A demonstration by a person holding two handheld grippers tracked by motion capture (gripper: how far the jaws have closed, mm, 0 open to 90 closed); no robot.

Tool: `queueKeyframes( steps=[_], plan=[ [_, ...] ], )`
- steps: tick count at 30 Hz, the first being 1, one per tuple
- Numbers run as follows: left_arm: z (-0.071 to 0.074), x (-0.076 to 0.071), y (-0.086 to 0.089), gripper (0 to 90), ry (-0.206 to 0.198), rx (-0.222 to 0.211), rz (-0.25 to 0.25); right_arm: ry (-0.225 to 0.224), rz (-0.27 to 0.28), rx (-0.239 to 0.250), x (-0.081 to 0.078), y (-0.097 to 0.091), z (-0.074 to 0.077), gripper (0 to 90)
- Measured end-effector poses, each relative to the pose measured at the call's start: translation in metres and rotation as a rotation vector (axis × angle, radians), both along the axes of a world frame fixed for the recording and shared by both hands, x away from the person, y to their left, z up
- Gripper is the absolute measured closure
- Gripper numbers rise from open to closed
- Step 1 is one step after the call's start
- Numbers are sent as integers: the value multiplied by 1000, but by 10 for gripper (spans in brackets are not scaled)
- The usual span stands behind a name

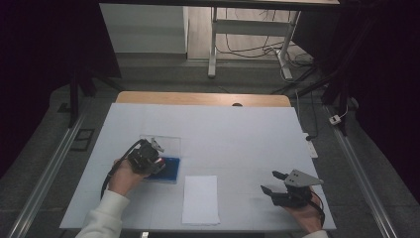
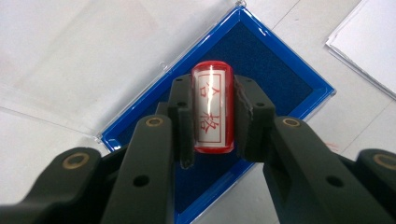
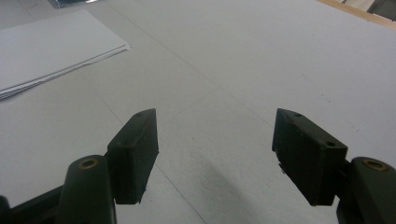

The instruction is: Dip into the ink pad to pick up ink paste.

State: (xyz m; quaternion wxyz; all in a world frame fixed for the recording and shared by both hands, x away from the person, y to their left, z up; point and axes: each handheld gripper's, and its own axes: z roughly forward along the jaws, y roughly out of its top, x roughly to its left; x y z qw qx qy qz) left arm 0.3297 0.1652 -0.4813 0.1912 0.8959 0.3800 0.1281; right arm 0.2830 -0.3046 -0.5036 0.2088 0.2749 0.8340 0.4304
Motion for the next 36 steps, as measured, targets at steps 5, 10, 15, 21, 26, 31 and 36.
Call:
queueKeyframes(
  steps=[5,10,15,21,26,31,36],
  plan=[
    [2,-1,-2,705,-16,24,-22,1,1,-1,0,0,0,308],
    [16,-5,2,705,-57,-38,-15,-3,-5,10,0,-2,1,308],
    [37,-13,9,705,-88,-111,-23,-4,-14,5,-1,-5,1,308],
    [44,-15,14,705,-93,-139,-31,-2,-15,-3,-1,-4,1,308],
    [44,-15,21,705,-86,-147,-18,-3,-23,-6,-1,-5,1,309],
    [44,-15,23,705,-87,-140,-10,-1,-16,-5,-2,-5,1,309],
    [35,-11,23,705,-63,-116,-8,2,-16,-9,-1,-6,0,309]
  ],
)
